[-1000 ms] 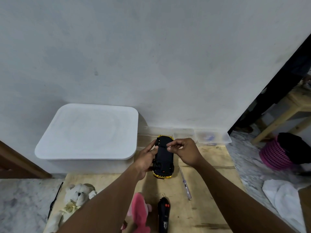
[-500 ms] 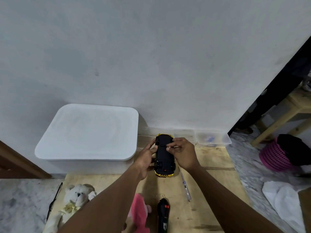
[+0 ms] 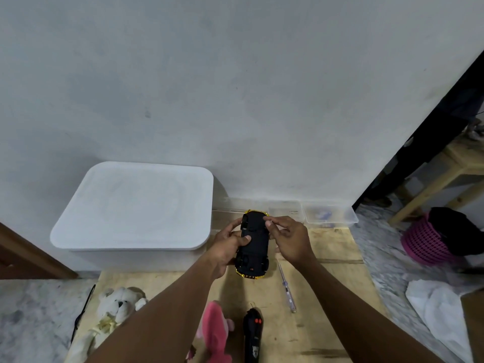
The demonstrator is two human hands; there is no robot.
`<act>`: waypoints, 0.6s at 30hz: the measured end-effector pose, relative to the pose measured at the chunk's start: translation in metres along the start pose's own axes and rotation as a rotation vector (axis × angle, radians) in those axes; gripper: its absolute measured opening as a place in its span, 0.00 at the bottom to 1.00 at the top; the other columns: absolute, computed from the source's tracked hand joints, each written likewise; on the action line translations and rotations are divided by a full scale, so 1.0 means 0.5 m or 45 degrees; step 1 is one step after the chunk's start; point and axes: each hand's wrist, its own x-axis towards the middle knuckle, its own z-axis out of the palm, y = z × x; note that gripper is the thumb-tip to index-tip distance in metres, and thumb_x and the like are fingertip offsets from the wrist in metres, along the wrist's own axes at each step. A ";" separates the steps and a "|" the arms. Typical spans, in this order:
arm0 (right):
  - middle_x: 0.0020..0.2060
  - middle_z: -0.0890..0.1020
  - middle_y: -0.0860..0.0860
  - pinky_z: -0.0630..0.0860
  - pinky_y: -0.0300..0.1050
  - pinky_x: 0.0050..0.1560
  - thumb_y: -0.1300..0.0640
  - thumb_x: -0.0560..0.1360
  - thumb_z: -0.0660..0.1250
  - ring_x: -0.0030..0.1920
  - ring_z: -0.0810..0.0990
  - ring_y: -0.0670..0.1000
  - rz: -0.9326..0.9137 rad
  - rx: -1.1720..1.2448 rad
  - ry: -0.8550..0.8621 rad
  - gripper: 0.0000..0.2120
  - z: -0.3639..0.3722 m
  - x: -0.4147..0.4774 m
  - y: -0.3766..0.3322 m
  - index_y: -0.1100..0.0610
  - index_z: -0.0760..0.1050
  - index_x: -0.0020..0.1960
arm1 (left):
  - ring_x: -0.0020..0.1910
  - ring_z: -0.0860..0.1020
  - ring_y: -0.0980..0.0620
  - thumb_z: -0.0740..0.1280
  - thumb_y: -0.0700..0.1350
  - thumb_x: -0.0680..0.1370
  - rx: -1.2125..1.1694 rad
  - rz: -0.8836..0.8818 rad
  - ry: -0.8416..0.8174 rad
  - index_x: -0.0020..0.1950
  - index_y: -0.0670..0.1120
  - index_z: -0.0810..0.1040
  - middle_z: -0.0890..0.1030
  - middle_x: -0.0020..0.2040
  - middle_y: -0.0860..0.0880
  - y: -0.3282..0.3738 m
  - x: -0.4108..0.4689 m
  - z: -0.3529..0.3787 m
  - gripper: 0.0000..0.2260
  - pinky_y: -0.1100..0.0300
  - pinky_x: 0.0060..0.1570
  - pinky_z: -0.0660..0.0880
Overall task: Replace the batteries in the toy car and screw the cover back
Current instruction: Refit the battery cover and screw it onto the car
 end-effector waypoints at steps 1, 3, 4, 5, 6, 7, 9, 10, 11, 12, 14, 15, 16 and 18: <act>0.47 0.79 0.47 0.79 0.39 0.39 0.56 0.78 0.70 0.46 0.81 0.46 -0.036 -0.079 0.008 0.09 0.000 0.002 0.003 0.52 0.84 0.57 | 0.43 0.82 0.51 0.66 0.36 0.79 -0.004 -0.005 0.002 0.67 0.57 0.74 0.84 0.44 0.53 0.000 -0.001 0.001 0.21 0.56 0.40 0.76; 0.43 0.74 0.46 0.71 0.30 0.41 0.56 0.79 0.68 0.42 0.75 0.42 -0.094 -0.202 0.008 0.09 0.002 0.005 0.004 0.51 0.83 0.58 | 0.42 0.81 0.51 0.66 0.37 0.79 -0.015 -0.021 0.005 0.67 0.56 0.74 0.83 0.43 0.53 -0.002 0.001 0.004 0.20 0.57 0.39 0.76; 0.42 0.73 0.47 0.69 0.28 0.40 0.57 0.79 0.68 0.40 0.74 0.41 -0.115 -0.222 0.008 0.09 0.004 0.006 0.003 0.53 0.84 0.58 | 0.42 0.81 0.51 0.66 0.37 0.79 -0.021 -0.027 0.006 0.67 0.56 0.74 0.84 0.43 0.53 -0.002 0.002 0.005 0.20 0.57 0.38 0.76; 0.41 0.73 0.47 0.69 0.28 0.40 0.59 0.79 0.68 0.39 0.73 0.40 -0.131 -0.220 0.008 0.09 0.005 0.006 0.002 0.55 0.84 0.57 | 0.41 0.81 0.51 0.66 0.37 0.79 -0.027 -0.033 0.006 0.66 0.56 0.74 0.84 0.44 0.53 -0.002 0.002 0.006 0.20 0.58 0.38 0.76; 0.41 0.75 0.47 0.70 0.28 0.40 0.61 0.78 0.69 0.39 0.74 0.39 -0.146 -0.196 0.003 0.08 0.005 0.006 0.001 0.56 0.84 0.56 | 0.42 0.81 0.50 0.66 0.37 0.78 -0.036 -0.040 0.008 0.66 0.56 0.75 0.84 0.46 0.52 0.000 0.002 0.007 0.20 0.58 0.38 0.76; 0.41 0.76 0.47 0.70 0.29 0.39 0.62 0.77 0.70 0.39 0.75 0.38 -0.157 -0.173 -0.006 0.08 0.004 0.004 0.000 0.58 0.85 0.54 | 0.42 0.81 0.50 0.66 0.37 0.78 -0.047 -0.045 0.011 0.66 0.56 0.75 0.84 0.47 0.51 0.001 0.002 0.008 0.20 0.57 0.39 0.76; 0.39 0.79 0.48 0.71 0.31 0.38 0.64 0.76 0.72 0.38 0.76 0.40 -0.173 -0.148 -0.026 0.07 0.002 0.002 0.000 0.58 0.85 0.53 | 0.43 0.81 0.49 0.66 0.38 0.78 -0.047 -0.050 0.015 0.66 0.57 0.75 0.85 0.48 0.50 0.003 0.004 0.005 0.20 0.57 0.40 0.77; 0.38 0.80 0.47 0.71 0.33 0.38 0.65 0.75 0.72 0.37 0.75 0.42 -0.175 -0.144 -0.036 0.08 0.001 0.003 0.001 0.58 0.85 0.52 | 0.43 0.81 0.49 0.66 0.38 0.78 -0.045 -0.052 0.018 0.66 0.57 0.75 0.85 0.49 0.50 0.004 0.004 0.004 0.20 0.56 0.40 0.77; 0.37 0.81 0.46 0.71 0.34 0.39 0.65 0.74 0.73 0.36 0.75 0.43 -0.169 -0.144 -0.048 0.08 -0.001 0.005 0.003 0.57 0.86 0.52 | 0.44 0.82 0.48 0.66 0.38 0.78 -0.045 -0.053 0.020 0.67 0.57 0.74 0.85 0.50 0.50 0.004 0.005 0.002 0.20 0.56 0.41 0.77; 0.36 0.81 0.44 0.71 0.34 0.40 0.65 0.74 0.73 0.35 0.75 0.43 -0.156 -0.146 -0.060 0.09 -0.002 0.006 0.005 0.57 0.86 0.52 | 0.44 0.82 0.48 0.66 0.38 0.79 -0.044 -0.052 0.022 0.68 0.57 0.74 0.85 0.51 0.49 0.003 0.006 -0.001 0.21 0.55 0.41 0.78; 0.38 0.82 0.43 0.71 0.31 0.41 0.65 0.73 0.74 0.36 0.76 0.40 -0.147 -0.146 -0.088 0.08 -0.002 0.007 0.005 0.57 0.86 0.52 | 0.44 0.82 0.48 0.65 0.38 0.79 -0.036 -0.035 0.033 0.69 0.59 0.71 0.85 0.51 0.49 0.004 0.007 -0.005 0.23 0.55 0.39 0.78; 0.39 0.81 0.44 0.71 0.30 0.41 0.66 0.74 0.74 0.38 0.77 0.39 -0.156 -0.145 -0.103 0.08 -0.001 0.008 0.004 0.58 0.86 0.51 | 0.44 0.82 0.49 0.65 0.37 0.79 -0.024 -0.018 0.038 0.70 0.60 0.70 0.84 0.50 0.49 0.005 0.006 -0.007 0.24 0.56 0.37 0.79; 0.41 0.81 0.46 0.71 0.29 0.41 0.66 0.74 0.73 0.40 0.77 0.38 -0.167 -0.145 -0.115 0.08 0.000 0.008 0.002 0.60 0.85 0.51 | 0.45 0.83 0.49 0.65 0.37 0.80 -0.006 0.002 0.033 0.71 0.63 0.69 0.84 0.51 0.49 0.007 0.005 -0.008 0.26 0.57 0.36 0.79; 0.42 0.81 0.48 0.71 0.28 0.41 0.67 0.74 0.72 0.42 0.78 0.36 -0.177 -0.163 -0.125 0.08 0.002 0.010 -0.002 0.60 0.85 0.52 | 0.46 0.84 0.50 0.64 0.37 0.81 0.055 0.040 0.004 0.72 0.66 0.65 0.83 0.52 0.47 0.010 0.002 -0.007 0.29 0.56 0.37 0.80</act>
